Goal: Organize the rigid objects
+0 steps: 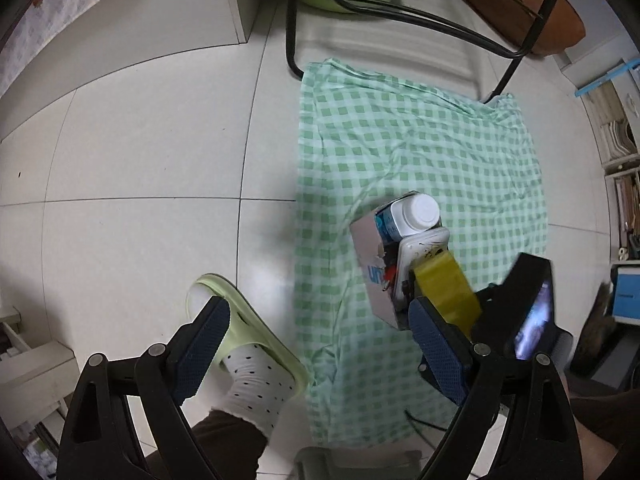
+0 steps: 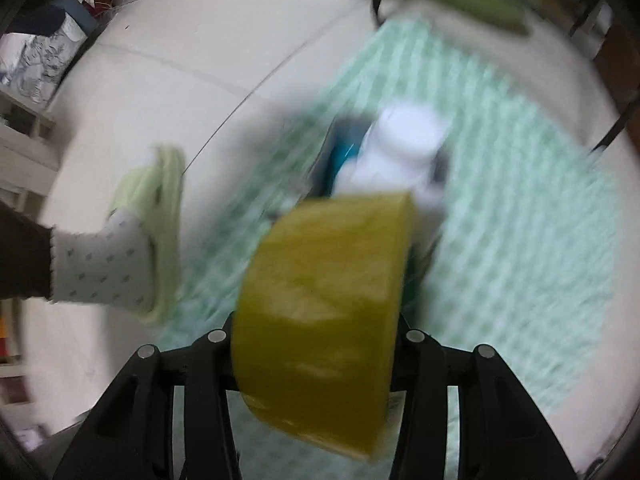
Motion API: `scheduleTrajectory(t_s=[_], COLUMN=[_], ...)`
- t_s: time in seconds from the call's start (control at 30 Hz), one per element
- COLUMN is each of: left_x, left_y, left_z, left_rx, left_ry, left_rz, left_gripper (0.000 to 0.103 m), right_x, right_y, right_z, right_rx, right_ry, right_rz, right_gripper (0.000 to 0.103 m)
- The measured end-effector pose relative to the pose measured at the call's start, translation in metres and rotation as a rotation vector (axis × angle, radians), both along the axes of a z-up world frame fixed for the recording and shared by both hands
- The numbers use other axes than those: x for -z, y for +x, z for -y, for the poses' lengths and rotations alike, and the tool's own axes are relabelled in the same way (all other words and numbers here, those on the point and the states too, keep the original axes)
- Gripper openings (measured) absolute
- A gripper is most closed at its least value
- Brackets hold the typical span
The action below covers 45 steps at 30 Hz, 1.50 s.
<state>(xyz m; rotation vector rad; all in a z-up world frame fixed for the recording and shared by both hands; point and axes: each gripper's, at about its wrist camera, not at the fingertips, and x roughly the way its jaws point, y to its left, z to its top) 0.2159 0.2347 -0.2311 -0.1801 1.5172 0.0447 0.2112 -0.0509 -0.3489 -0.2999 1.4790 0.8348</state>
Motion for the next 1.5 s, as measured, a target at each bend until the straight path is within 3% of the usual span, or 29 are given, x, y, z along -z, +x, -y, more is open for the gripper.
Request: scheduleTrajectory(t_s=[0.1,0.33,0.5,0.73,0.9,1.0,1.03,1.1,1.23,1.4,1.5], left_x=[0.007,0.014,0.014,0.014,0.017,0.017,0.017,0.017,0.016,0.014,0.014], left_y=[0.0,0.0,0.003,0.002,0.001,0.002,0.002,0.002,0.003,0.002,0.002], left_z=[-0.001,0.008,0.013,0.015,0.013,0.013,0.013,0.013,0.013,0.012,0.012], left_rx=[0.002,0.052,0.066,0.051,0.052,0.051,0.05,0.047,0.05,0.048,0.051], left_ry=[-0.007,0.021,0.045,0.026,0.039,0.046,0.044,0.041,0.038,0.038,0.049], left_rz=[-0.011,-0.056,-0.055,-0.05,-0.058,-0.061,-0.062,-0.063,-0.059,-0.047,-0.049], left_gripper=[0.091,0.091,0.091,0.091,0.091,0.091,0.091,0.091,0.091,0.091,0.091], right_x=[0.008,0.011,-0.001,-0.01,-0.015,-0.017,-0.018,-0.028,-0.047,-0.066,-0.062], right_y=[0.0,0.013,0.018,0.022,0.025,0.025,0.025,0.024,0.022,0.033,0.03], right_z=[-0.001,0.002,0.013,0.025,0.026,0.024,0.023,0.016,0.0,0.002,-0.006], right_rx=[-0.011,0.057,0.117,0.154,0.167,0.157,0.151,0.123,0.065,0.138,0.11], right_ry=[-0.051,-0.064,-0.026,-0.023,-0.009,-0.006,0.008,0.09,0.049,0.103,0.117], right_rz=[-0.024,-0.114,-0.103,-0.084,-0.134,-0.151,-0.158,-0.167,-0.01,0.136,0.174], right_gripper=[0.059,0.062,0.096,0.098,0.098,0.089,0.083,0.045,0.045,0.045,0.047])
